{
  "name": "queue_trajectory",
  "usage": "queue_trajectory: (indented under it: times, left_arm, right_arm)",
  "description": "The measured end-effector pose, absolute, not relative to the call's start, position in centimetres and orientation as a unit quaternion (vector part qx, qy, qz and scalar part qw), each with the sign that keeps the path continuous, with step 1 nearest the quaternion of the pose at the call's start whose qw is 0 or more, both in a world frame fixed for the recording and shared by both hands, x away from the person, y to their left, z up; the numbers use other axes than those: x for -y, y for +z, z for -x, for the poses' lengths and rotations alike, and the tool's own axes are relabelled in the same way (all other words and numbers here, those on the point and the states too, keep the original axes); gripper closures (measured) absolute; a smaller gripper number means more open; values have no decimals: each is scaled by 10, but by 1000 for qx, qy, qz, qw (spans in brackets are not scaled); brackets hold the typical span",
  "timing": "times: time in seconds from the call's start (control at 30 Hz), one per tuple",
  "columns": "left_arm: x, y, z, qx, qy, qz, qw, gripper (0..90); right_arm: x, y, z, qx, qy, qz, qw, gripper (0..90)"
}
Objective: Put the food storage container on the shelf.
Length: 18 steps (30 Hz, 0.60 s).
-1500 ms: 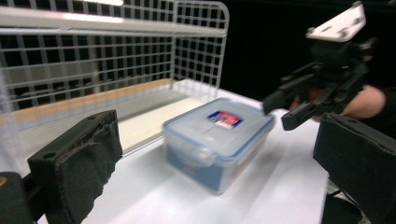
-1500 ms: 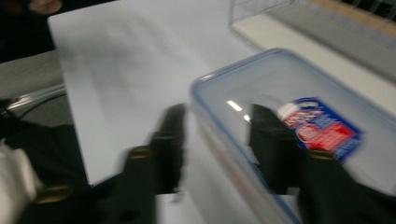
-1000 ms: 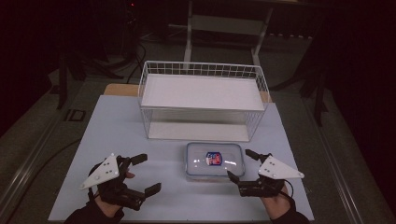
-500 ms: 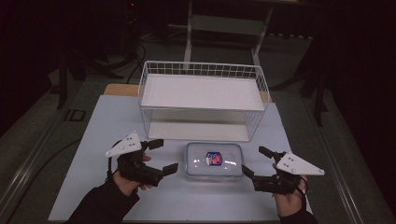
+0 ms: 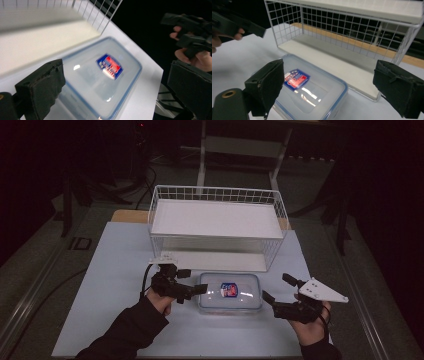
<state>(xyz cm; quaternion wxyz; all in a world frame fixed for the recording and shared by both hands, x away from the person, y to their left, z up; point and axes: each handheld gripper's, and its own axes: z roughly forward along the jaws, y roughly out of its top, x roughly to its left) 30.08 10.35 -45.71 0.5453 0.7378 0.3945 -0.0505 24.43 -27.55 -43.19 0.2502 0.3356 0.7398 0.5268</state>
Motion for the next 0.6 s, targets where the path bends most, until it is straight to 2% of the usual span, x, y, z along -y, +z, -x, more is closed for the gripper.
queue_trajectory:
  times: [0.17,0.3,0.4,0.6]
  left_arm:
    - [-103,-478,-315,-446,-97,-727,513,11]
    - [-104,-487,-322,-465,-112,-725,495,14]
    - [-103,-498,-328,-493,-149,-723,461,40]
    - [-108,-511,-336,-519,-188,-704,447,96]
  right_arm:
    - [267,-438,-244,-752,522,-329,233,100]
    - [264,-443,-245,-758,518,-327,224,100]
    - [262,-448,-248,-766,512,-328,209,106]
    - [266,-454,-256,-769,507,-343,185,106]
